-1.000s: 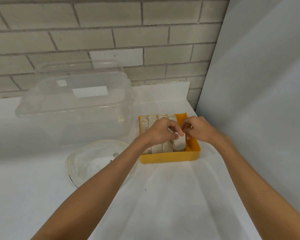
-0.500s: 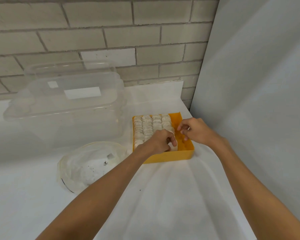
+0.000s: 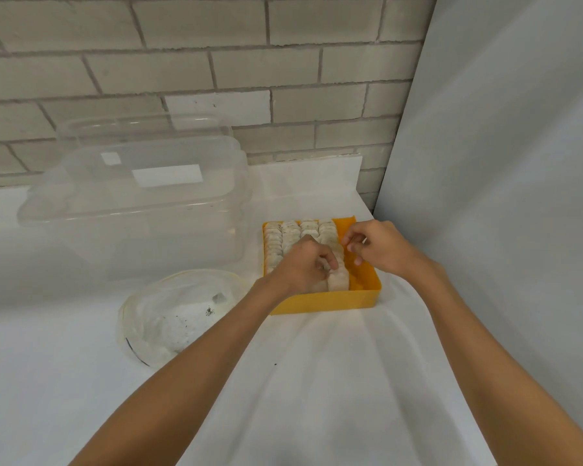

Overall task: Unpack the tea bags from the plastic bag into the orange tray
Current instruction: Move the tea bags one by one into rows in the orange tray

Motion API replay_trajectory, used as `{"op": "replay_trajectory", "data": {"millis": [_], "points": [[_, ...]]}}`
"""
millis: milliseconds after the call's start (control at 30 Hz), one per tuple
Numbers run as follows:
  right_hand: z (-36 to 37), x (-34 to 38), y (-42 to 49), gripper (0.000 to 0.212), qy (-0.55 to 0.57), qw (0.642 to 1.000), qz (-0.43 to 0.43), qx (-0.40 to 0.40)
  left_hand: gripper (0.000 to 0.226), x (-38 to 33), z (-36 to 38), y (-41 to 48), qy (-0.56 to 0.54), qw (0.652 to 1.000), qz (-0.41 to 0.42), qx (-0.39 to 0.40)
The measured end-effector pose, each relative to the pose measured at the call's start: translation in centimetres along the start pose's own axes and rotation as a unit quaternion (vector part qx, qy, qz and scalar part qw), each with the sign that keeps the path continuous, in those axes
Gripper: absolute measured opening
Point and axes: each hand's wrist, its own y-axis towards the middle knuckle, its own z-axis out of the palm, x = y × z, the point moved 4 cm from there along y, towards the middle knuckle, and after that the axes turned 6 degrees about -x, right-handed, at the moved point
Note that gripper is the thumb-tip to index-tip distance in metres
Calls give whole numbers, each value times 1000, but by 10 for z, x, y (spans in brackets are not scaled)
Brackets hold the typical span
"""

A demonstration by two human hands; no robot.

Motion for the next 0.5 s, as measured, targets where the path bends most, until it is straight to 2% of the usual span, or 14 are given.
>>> {"op": "replay_trajectory", "data": {"millis": [133,233,333,500], "points": [[4,29,0,23,10,999,-35,-4,16,4,-46,-28,-57,996,-31,-64],[17,60,-2,18,36,997,-66,13,12,15,-79,-59,-107,989,-62,-82],[42,96,-3,18,53,993,-96,49,10,40,-100,-92,-135,982,-109,-75],[96,145,-10,17,65,982,-134,120,12,91,-105,-133,-96,979,-181,-22]]}}
